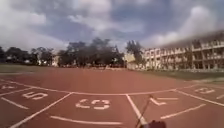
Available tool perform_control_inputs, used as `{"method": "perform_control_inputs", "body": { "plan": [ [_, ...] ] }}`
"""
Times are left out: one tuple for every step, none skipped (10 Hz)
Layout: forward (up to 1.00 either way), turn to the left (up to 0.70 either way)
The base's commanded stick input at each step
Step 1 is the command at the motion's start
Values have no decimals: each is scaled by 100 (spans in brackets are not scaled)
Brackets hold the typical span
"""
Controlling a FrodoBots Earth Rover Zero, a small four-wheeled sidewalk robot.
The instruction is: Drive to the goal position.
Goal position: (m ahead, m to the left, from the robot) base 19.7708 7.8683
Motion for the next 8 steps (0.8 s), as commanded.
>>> {"method": "perform_control_inputs", "body": {
  "plan": [
    [70,-35],
    [70,-35],
    [70,-35],
    [70,-35],
    [70,-35],
    [70,-35],
    [70,-12],
    [70,0]
  ]
}}
